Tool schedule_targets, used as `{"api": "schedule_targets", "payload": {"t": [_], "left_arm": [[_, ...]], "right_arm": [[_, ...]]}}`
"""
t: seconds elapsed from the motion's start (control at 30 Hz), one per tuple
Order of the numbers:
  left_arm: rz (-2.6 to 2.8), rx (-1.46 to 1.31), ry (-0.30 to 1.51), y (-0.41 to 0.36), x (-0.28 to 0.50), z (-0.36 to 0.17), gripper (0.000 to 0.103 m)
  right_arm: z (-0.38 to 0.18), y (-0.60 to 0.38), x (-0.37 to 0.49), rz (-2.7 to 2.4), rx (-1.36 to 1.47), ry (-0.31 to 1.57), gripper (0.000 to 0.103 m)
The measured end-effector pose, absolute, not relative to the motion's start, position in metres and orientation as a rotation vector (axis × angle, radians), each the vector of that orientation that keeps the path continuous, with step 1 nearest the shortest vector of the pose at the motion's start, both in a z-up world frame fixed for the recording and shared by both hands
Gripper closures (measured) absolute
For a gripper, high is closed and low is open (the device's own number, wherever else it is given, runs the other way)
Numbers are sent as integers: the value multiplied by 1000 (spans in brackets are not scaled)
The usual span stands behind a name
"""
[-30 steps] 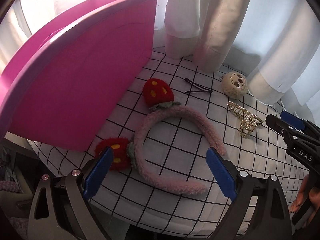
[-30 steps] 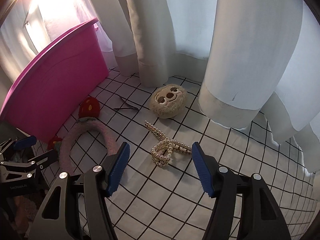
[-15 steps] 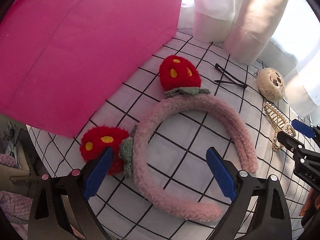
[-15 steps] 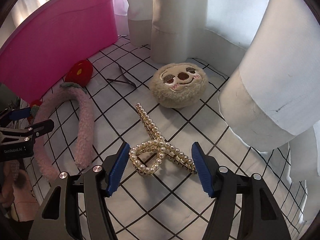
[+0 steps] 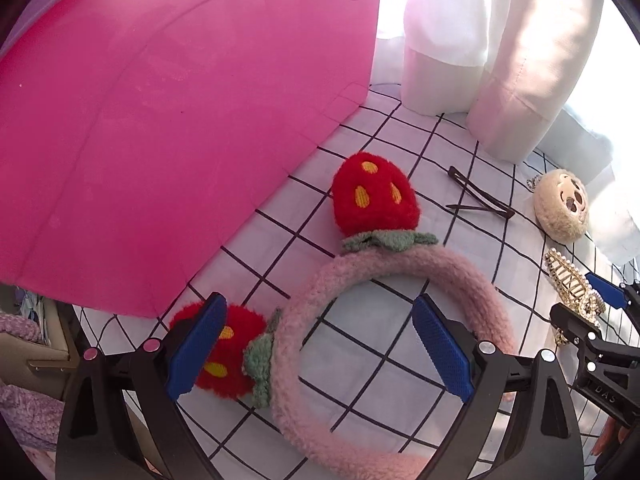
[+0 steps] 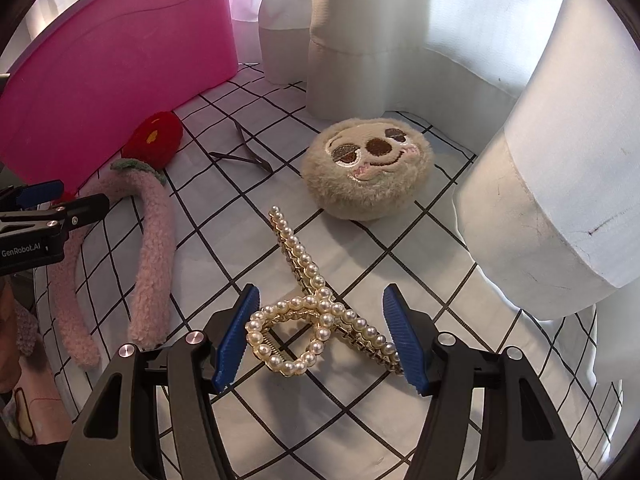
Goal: Organize jewelry
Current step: 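Close left gripper on the pink headband while right gripper grasps the pearl claw clip, then lift the headband and pearl clip and carry both over the pink bin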
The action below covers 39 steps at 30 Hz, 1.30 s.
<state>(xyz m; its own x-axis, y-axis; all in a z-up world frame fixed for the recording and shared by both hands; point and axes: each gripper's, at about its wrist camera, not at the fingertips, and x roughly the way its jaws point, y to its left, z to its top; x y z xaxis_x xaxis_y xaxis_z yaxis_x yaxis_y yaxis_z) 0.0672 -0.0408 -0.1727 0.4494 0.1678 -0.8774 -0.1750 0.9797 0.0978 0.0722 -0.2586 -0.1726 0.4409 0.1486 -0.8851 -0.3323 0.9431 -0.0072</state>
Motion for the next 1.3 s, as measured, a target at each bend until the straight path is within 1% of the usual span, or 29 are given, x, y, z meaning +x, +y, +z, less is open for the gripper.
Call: {"api": "schedule_targets", "payload": {"t": [0.1,0.27,0.3,0.4,0.57,0.63,0.67,0.7,0.73,0.8,0.83,0.87,0.9,0.97,1.03,1.07,1.1,1.17,1.3], "left_arm": [[221,10,1088,-40,78,-176,11],[204,50,1169,-38,96,-201,11],[201,53,1159,-36,96,-203,7],[190,44,1147,-33,98,-205,5],[191,18,1126,-29,92,-204,6],[192,23,1114,-29,82,-199,8],[185,22,1109,-31,81,-199,12],[171,21,1103,-33,79,-198,20],[155,24,1098,-35,77,-196,25],[109,26,1092,-42,74,-192,51],[108,40,1090,-46,73,-191,56],[100,48,1089,-50,72,-190,69],[87,51,1091,-52,71,-189,77],[81,54,1096,-55,70,-189,83],[67,48,1097,-57,67,-187,86],[61,50,1096,-57,64,-186,88],[54,48,1093,-57,63,-184,91],[41,44,1085,-58,58,-184,93],[33,47,1053,-56,50,-173,94]], "right_arm": [[-173,-258,72,307,-186,1075,42],[-174,-257,72,310,-188,1076,42],[-174,-258,71,312,-189,1079,42],[-175,-258,73,307,-188,1080,41],[-176,-256,71,288,-182,1059,40],[-176,-256,69,282,-176,1052,41],[-175,-257,67,280,-172,1050,42],[-175,-256,65,277,-172,1047,42],[-175,-256,64,274,-172,1044,43],[-175,-257,60,269,-161,1036,43],[-175,-257,59,267,-155,1032,44],[-175,-257,57,264,-150,1029,46],[-174,-258,55,268,-140,1025,49],[-173,-258,51,261,-130,1019,54],[-173,-258,47,257,-113,1015,55],[-172,-260,45,258,-103,1009,60],[-170,-260,43,253,-95,1004,62],[-167,-263,40,245,-71,994,62],[-162,-264,36,228,-50,973,63]]}}
